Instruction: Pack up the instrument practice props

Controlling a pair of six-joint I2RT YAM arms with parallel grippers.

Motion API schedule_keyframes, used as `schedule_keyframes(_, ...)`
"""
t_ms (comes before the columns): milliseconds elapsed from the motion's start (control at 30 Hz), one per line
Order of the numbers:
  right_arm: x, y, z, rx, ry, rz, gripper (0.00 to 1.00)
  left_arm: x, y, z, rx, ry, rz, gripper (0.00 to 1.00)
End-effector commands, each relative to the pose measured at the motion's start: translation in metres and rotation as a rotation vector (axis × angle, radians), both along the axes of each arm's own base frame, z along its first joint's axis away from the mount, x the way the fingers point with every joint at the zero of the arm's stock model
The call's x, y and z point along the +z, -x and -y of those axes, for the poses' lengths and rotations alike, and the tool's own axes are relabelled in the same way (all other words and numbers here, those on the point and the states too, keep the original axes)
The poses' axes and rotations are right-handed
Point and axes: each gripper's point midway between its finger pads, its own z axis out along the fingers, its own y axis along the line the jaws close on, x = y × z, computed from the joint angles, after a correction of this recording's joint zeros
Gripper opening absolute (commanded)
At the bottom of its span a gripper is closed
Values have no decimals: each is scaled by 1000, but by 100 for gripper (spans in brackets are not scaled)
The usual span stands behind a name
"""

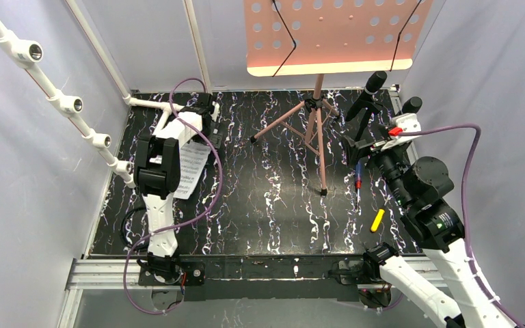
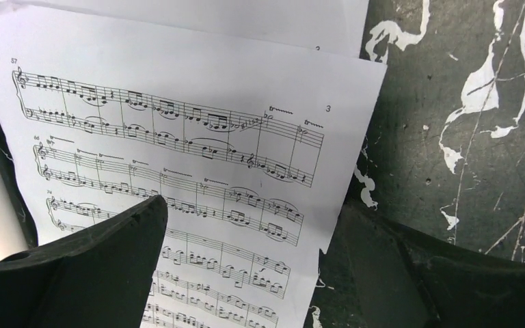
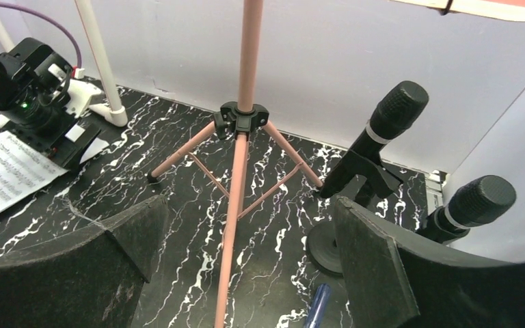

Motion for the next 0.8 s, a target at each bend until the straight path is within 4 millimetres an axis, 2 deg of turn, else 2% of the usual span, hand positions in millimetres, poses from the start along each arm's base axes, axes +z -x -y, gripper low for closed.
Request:
schedule_keyframes(0, 7, -1, -11, 42, -44, 2, 99, 15, -12, 6, 5, 39, 36, 95)
schedule_keyframes(167, -14, -11, -23, 64, -54, -72, 99, 52, -5, 31, -1, 215, 131, 96)
schedule_keyframes(200, -20, -14, -29, 83, -51, -91, 99, 68, -3, 36, 1, 256, 170, 96)
schedule_keyframes(400, -55, -40, -65, 145, -130, -224, 99, 129, 20, 61, -26, 471, 319, 98)
schedule_keyframes(633, -55, -86, -94, 194, -212, -165, 99, 177, 63, 82, -72, 664, 397, 98)
schedule_keyframes(667, -46, -93, -94, 201, -247, -122, 99, 183, 68, 82, -71, 679, 417, 98)
schedule_keyframes(767, -48, -110, -90, 203, -311, -88, 99, 205, 86, 79, -67, 720, 499, 98)
